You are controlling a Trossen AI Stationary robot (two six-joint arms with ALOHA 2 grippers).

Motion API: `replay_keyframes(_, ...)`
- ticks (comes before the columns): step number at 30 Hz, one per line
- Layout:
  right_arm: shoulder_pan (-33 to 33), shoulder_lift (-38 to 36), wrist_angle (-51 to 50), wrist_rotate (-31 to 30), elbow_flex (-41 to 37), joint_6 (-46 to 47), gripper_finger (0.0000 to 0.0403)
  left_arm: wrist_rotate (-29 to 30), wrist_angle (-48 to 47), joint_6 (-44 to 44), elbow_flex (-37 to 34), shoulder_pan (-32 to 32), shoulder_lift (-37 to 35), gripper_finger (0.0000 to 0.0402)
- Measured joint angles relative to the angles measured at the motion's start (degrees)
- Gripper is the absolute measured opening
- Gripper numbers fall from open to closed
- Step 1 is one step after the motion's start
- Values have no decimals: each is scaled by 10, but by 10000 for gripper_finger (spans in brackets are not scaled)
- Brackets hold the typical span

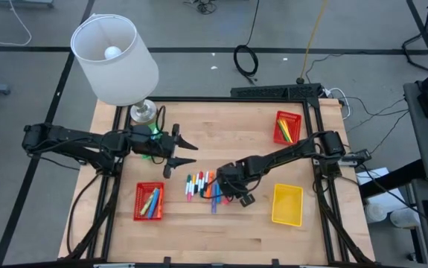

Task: Pick & Place Markers
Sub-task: Put the pink highlighter pen into the bottom red basket

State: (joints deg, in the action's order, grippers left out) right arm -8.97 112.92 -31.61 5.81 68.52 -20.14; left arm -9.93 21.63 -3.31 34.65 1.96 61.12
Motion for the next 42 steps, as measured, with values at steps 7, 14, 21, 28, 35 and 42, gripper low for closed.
replay_keyframes(7, 0, -4, 108, 7, -69, 36, 48, 0, 0, 19, 0, -1, 0, 205)
replay_keyframes(14, -3, -35, 116, -33, -103, 114, 46, 0, 0, 21, 0, -1, 0, 205)
replay_keyframes(21, -14, -165, 77, -65, -135, 155, 45, 0, 0, 21, 0, -1, 0, 205)
replay_keyframes(28, -23, -323, 130, -151, -220, 201, 47, 0, -3, 21, 0, -1, 0, 205)
replay_keyframes(35, -26, -461, 453, -208, -388, 169, 45, 0, 1, 21, 0, -1, 0, 205)
replay_keyframes(42, -19, -531, 602, -206, -460, 134, 45, 0, 11, 20, 0, 0, 14, 205)
